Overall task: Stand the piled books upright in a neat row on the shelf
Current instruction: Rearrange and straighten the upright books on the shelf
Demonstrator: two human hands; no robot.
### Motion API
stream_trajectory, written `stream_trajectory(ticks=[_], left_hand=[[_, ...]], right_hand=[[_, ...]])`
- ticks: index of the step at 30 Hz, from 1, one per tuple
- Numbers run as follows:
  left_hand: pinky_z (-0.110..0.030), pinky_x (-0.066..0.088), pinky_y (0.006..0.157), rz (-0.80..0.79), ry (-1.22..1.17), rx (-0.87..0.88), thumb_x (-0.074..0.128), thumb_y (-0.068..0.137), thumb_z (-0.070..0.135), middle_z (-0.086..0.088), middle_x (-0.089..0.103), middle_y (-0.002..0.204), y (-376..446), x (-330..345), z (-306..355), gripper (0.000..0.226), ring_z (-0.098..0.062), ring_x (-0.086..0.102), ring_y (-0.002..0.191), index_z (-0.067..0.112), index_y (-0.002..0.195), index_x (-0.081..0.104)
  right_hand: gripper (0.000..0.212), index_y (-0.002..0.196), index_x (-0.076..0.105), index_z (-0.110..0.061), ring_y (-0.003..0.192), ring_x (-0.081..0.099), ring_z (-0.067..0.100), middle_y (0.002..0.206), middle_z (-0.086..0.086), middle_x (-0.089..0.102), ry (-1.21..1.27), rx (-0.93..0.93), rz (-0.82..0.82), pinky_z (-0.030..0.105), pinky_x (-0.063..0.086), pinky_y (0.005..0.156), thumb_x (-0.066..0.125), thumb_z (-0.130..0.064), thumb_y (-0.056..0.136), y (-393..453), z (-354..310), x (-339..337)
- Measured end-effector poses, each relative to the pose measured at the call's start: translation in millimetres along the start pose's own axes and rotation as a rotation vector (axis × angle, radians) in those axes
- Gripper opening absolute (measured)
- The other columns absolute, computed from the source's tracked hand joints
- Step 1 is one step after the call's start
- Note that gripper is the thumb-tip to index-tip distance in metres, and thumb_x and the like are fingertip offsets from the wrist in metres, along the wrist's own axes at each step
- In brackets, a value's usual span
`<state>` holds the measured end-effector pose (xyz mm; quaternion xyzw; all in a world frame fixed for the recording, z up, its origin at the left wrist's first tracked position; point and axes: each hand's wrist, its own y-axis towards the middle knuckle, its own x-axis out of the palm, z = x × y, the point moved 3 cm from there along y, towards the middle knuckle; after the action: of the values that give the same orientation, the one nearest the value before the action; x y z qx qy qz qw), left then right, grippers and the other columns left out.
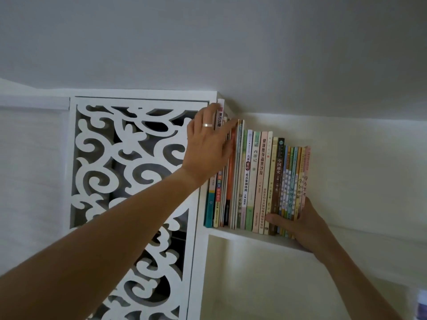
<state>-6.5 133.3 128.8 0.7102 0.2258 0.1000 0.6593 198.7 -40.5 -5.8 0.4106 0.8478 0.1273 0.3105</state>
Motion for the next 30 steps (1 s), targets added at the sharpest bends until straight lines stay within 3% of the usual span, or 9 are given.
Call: stream_trajectory(ticks=[4,8,12,15,18,21,24,26,30], left_hand=[[-0.055,0.027,0.120,-0.028,0.081,0.011,0.063,0.094,0.045,-0.018,0.037,0.158,4,4,8,0.048,-0.038,0.029,0.150,0.024,0.137,0.060],[-0.056,0.018,0.123,-0.111,0.195,0.053,0.055,0.095,0.049,-0.016,0.024,0.168,14,6,13,0.052,-0.037,0.020,0.156,0.019,0.137,0.058],[-0.056,0.012,0.124,-0.189,0.076,-0.017,0.060,0.092,0.044,-0.013,0.012,0.171,16,1,16,0.047,-0.035,0.006,0.158,0.022,0.134,0.061],[-0.056,0.007,0.124,-0.194,-0.011,-0.071,0.061,0.093,0.037,-0.012,0.005,0.172,13,0,18,0.039,-0.031,-0.004,0.159,0.022,0.130,0.066],[-0.053,0.008,0.123,-0.190,0.015,-0.056,0.063,0.093,0.046,-0.014,0.006,0.171,15,8,19,0.048,-0.033,-0.004,0.159,0.018,0.131,0.063],[-0.052,0.009,0.124,-0.148,-0.047,-0.058,0.057,0.090,0.057,-0.016,0.015,0.169,14,16,21,0.059,-0.033,-0.001,0.160,0.012,0.129,0.061],[-0.040,0.002,0.125,-0.019,-0.116,-0.085,0.046,0.092,0.060,-0.016,0.025,0.167,6,19,22,0.063,-0.031,0.007,0.160,0.008,0.126,0.059],[-0.037,0.000,0.126,0.020,-0.110,-0.055,0.049,0.095,0.053,-0.016,0.023,0.169,1,20,19,0.056,-0.031,0.007,0.161,0.010,0.130,0.059],[-0.051,0.000,0.126,-0.106,0.021,-0.018,0.047,0.098,0.046,-0.013,0.002,0.174,-4,22,12,0.061,-0.030,-0.008,0.161,0.019,0.153,0.046]], right_hand=[[0.111,0.145,0.040,-0.043,0.114,0.065,0.008,0.127,-0.023,0.066,0.006,-0.012,-0.003,0.045,0.051,0.105,0.091,-0.072,0.051,0,0,0],[0.102,0.146,0.040,-0.035,0.107,0.063,0.007,0.120,-0.023,0.064,0.007,-0.031,0.027,0.032,0.049,0.098,0.091,-0.056,0.061,-1,-4,1],[0.086,0.137,0.041,-0.040,0.095,0.058,-0.007,0.111,-0.032,0.058,0.000,-0.065,0.038,0.021,0.046,0.084,0.091,-0.048,0.067,-4,-8,2],[0.085,0.138,0.040,-0.042,0.100,0.060,0.005,0.112,-0.027,0.060,-0.016,-0.073,0.044,0.027,0.046,0.093,0.090,-0.048,0.069,-4,-9,3],[0.086,0.138,0.041,-0.042,0.105,0.061,0.011,0.118,-0.019,0.062,-0.028,-0.075,0.047,0.031,0.047,0.096,0.089,-0.050,0.068,-3,-8,2],[0.081,0.133,0.039,-0.046,0.105,0.059,0.008,0.114,-0.026,0.059,-0.032,-0.107,0.050,0.027,0.044,0.095,0.090,-0.047,0.070,-4,-9,2],[0.080,0.132,0.038,-0.045,0.098,0.057,0.000,0.108,-0.031,0.056,-0.023,-0.119,0.061,0.023,0.043,0.091,0.091,-0.042,0.071,-3,-10,2],[0.080,0.132,0.038,-0.044,0.097,0.057,-0.001,0.107,-0.033,0.055,-0.031,-0.124,0.061,0.016,0.043,0.085,0.090,-0.041,0.072,-3,-8,1],[0.081,0.134,0.041,-0.042,0.099,0.059,0.000,0.111,-0.028,0.059,-0.051,-0.136,0.065,0.010,0.040,0.079,0.091,-0.044,0.070,-2,-7,1]])
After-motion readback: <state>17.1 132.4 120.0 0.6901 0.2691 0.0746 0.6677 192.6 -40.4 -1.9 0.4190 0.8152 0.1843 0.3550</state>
